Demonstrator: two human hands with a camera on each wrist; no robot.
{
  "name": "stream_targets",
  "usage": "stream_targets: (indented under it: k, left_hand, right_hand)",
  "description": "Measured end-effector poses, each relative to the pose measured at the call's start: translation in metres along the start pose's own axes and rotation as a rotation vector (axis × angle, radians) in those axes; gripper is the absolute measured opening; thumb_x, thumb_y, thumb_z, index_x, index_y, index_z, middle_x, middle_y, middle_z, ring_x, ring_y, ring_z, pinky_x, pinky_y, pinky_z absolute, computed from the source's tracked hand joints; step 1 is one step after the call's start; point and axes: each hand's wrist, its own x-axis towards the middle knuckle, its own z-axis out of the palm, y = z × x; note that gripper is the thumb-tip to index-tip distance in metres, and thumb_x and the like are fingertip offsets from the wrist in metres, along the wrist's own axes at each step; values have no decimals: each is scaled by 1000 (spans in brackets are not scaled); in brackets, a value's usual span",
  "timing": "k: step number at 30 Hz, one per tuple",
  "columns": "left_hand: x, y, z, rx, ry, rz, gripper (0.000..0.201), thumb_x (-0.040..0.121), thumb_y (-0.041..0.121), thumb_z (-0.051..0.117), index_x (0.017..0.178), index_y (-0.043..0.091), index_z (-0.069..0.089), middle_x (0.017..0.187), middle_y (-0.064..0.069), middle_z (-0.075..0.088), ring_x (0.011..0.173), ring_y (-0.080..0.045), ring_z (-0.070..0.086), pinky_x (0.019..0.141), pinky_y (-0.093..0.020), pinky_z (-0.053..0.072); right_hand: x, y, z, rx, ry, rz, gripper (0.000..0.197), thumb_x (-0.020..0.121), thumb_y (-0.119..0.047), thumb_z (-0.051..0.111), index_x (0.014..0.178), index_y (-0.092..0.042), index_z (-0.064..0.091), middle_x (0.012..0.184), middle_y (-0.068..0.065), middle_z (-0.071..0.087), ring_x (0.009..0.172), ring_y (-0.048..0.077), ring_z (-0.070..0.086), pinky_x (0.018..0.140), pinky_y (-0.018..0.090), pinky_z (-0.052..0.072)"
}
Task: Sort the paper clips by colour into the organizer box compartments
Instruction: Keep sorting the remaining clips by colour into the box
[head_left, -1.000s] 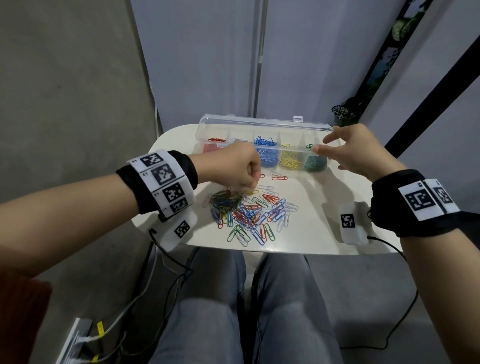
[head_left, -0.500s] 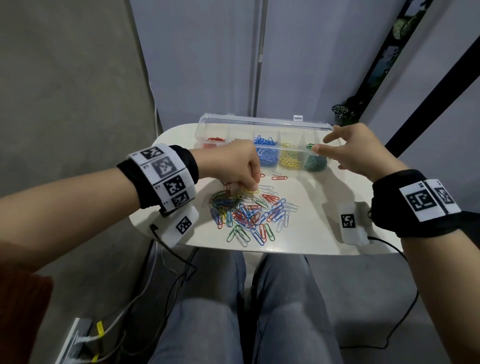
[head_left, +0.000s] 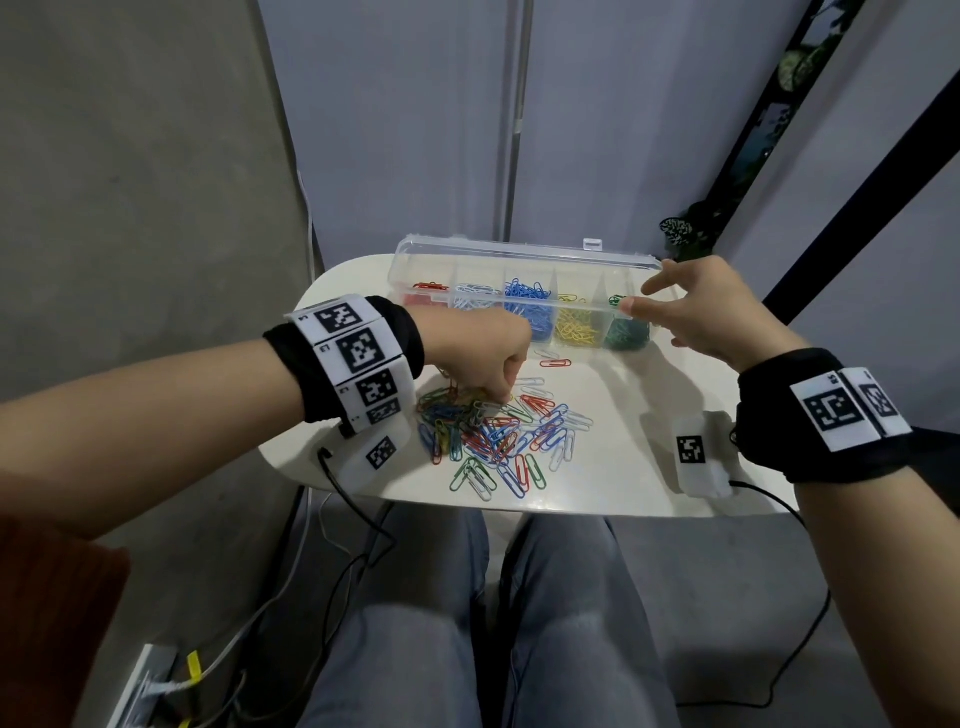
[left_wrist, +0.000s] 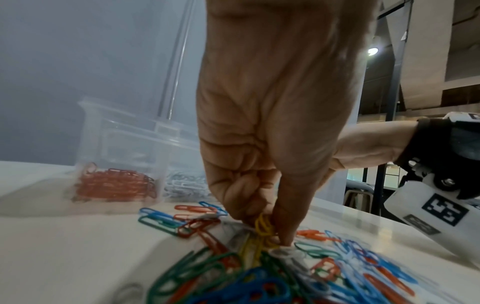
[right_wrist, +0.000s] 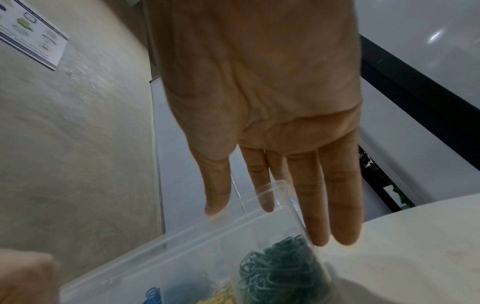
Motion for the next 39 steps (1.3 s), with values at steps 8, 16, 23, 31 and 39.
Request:
stream_targets:
  k: [8,16,23,31,39]
  left_hand:
    - [-4,-2,-40,-520,186,-13,7,88,9,67,84,4,69,57,5,61,47,-5,50,48,-17,42]
    - [42,12,-70,-746,506,-141,13,89,12,67,78,6,65,62,-1,59,49,-9,51,49,-18,45]
    - [58,10,-55,-670,470,-175,25,86,23,73,94,0,70,84,-17,71,55,-16,56,52,-22,51]
    - [-8,-6,-47,-307,533,-1,17,86,30,72,93,14,71,76,8,62,52,2,52,49,-7,37]
    - [-51,-42,-2,13,326,-23,32,85,25,73,116,18,69,91,4,66,72,-6,50,67,-16,38]
  right_hand:
    - [-2,0,1,-2,4,-14,38,74,-47,78,99,-20,65,148,2,43,131,20,46,99,52,47]
    - [-3,-4,0,-24,8,2,42,75,-45,78,104,-17,66,150,1,42,126,26,50,99,52,46]
    - [-5,-6,0,-19,3,15,45,75,-46,78,106,-17,66,150,0,42,125,23,52,96,50,49]
    - [-6,-5,-4,-70,-29,-17,43,78,-49,74,109,-21,66,150,-1,41,130,21,47,99,50,47]
    - [-12,-9,-16,-95,-105,-47,31,83,-42,72,108,-24,69,153,-1,37,136,15,41,107,47,40]
